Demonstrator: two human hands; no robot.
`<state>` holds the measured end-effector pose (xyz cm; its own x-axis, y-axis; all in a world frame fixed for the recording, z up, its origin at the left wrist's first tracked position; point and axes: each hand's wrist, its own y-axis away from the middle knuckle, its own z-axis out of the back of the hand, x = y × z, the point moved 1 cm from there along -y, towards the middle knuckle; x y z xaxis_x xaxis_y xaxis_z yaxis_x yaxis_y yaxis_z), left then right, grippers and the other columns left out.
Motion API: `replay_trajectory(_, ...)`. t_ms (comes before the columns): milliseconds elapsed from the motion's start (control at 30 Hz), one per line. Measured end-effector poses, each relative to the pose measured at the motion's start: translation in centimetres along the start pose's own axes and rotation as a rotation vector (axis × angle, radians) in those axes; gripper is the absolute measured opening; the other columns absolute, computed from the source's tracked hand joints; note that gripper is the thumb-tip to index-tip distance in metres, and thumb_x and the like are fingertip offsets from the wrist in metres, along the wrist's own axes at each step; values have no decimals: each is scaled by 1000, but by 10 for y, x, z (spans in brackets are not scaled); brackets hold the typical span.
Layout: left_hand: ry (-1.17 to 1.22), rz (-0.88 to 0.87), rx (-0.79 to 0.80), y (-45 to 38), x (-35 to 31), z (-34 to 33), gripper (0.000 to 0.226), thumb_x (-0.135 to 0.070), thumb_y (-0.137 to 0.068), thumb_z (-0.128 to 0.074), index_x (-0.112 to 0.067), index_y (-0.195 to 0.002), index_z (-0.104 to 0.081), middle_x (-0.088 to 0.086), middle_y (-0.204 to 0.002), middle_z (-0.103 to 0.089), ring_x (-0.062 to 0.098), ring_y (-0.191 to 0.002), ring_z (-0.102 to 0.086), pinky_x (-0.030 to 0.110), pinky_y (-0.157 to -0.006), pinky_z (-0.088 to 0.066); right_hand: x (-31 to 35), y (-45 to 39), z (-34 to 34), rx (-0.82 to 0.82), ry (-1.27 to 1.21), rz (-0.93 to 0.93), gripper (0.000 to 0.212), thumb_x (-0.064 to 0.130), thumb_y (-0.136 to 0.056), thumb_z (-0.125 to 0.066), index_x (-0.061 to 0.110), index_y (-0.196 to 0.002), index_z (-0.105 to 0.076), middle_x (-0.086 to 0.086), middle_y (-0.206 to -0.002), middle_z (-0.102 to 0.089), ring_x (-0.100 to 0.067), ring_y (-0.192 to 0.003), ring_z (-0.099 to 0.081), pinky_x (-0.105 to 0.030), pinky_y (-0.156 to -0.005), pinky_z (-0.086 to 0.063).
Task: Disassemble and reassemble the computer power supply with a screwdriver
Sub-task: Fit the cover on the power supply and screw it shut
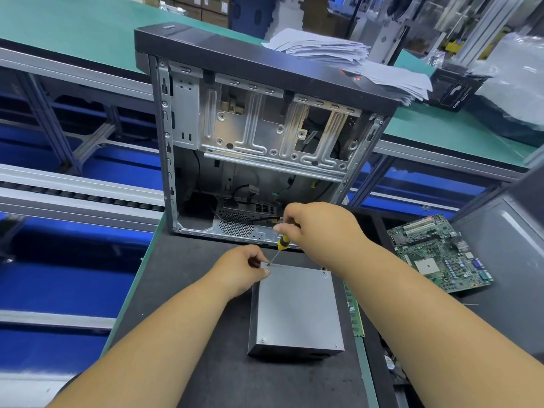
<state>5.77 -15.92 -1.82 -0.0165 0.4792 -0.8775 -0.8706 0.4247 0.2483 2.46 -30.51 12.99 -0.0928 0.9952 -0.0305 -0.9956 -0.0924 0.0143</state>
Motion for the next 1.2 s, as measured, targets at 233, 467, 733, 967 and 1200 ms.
replay_trajectory(233,7,2,-2,0,-1,0,15,-25,-84,-74,-32,-80,-62,-9,-82,-61,5,-68,-54,18,-57,-40,2,-1,2,38,-175,86,28,33,-96,-55,28,-124,-53,7,-108,-54,-18,-90,-55,-33,-71,-46)
replay_trajectory(467,12,6,4,0,0,0,13,-26,-83,-74,-31,-81,-63,-8,-82,-62,6,-68,-55,20,-59,-41,2,-3,-4,9,8,12,32,53,-99,-42,24,-92,-53,5,-71,-55,-16,-68,-54,-29,-52,-38)
replay_trajectory(733,-11,11,-11,0,-1,-1,12,-25,-84,-74,-31,-82,-64,-6,-86,-64,8,-75,-57,21,-64,-44,4,-4,-2,53,-32,-2,18,31,-98,-56,18,-92,-44,0,-70,-49,-13,-60,-45,-29,-48,-31)
replay_trajectory(967,111,47,-21,2,4,-4,4,-23,-85,-72,-25,-86,-68,-5,-93,-70,12,-88,-64,24,-74,-50,1,1,-4,15,-173,-60,17,35,-94,-59,22,-90,-48,6,-71,-53,-13,-65,-50,-29,-51,-35)
replay_trajectory(1200,282,118,-96,-1,5,-11,12,-19,-85,-69,-19,-73,-68,-10,-86,-73,9,-87,-65,22,-69,-44,-39,39,-29,-168,-701,-400,14,32,-92,-60,28,-80,-55,8,-66,-63,-10,-61,-57,-30,-53,-47)
